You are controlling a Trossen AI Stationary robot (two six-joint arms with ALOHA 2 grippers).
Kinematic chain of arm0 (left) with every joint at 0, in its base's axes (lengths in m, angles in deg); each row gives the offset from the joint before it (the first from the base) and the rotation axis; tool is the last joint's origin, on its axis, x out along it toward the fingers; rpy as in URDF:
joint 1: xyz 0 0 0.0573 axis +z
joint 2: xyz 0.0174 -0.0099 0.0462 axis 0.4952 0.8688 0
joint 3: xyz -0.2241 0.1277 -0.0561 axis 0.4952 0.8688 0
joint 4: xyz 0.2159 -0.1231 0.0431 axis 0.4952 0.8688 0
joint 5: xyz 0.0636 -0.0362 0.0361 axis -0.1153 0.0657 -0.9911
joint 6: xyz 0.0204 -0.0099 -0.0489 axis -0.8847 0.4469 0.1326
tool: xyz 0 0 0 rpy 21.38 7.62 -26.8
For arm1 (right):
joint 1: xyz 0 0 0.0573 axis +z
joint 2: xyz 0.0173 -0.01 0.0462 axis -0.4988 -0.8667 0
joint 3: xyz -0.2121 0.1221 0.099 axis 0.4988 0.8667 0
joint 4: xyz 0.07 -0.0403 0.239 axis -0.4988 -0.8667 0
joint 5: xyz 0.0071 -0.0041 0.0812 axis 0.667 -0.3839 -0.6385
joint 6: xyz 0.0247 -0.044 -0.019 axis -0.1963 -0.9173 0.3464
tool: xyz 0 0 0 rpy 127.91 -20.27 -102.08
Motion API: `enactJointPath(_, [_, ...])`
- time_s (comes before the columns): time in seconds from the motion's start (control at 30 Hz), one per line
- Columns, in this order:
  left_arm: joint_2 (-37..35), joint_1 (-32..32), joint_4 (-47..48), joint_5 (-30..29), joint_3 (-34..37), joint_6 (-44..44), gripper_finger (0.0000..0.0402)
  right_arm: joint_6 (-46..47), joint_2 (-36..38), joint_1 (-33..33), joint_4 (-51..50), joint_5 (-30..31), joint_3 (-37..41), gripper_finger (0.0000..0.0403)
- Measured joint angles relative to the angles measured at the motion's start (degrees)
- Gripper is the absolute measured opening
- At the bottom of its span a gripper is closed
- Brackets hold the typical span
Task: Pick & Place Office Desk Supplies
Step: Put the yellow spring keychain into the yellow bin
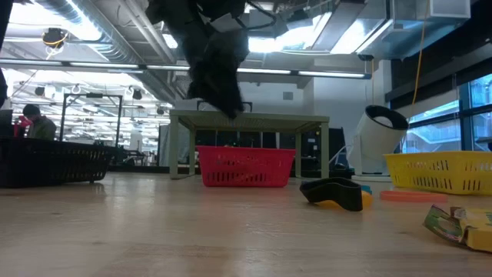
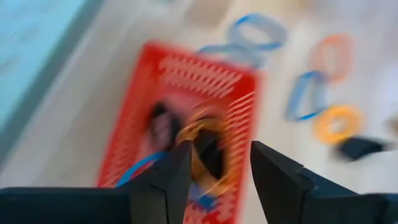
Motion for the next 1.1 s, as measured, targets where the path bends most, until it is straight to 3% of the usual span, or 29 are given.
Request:
enactJointPath(0.27, [0.02,-4.59,-17.21,16.56,0.00,1.74,0.0155,-1.62,-0.63,-0.01,0.12,-0.51,1.21,0.0119])
enactJointPath(0.4, [0.02,-7.97,-25.71,19.32,0.00,7.75,0.0143,-5.46,-3.44,-0.62,0.02,-8.11,4.41,0.0119])
enactJointPath(0.63, [-1.01,-13.46,-29.17,10.84,0.00,8.72,0.0117,-9.59,-6.18,-2.42,4.35,-10.47,11.97,0.0119])
enactJointPath(0.73, [-3.76,-15.41,-23.15,6.30,0.00,6.56,0.0107,-13.67,-6.45,-3.20,10.41,-12.73,16.37,0.0119])
enactJointPath(0.87, [-9.78,-17.57,-13.66,0.43,1.49,6.05,0.0100,-17.03,-6.47,-4.00,17.79,-14.79,23.77,0.0119])
enactJointPath(1.1, [-22.89,-21.99,-18.18,-9.14,11.81,10.94,0.0100,-23.89,-6.54,-6.52,34.31,-22.25,39.10,0.0120])
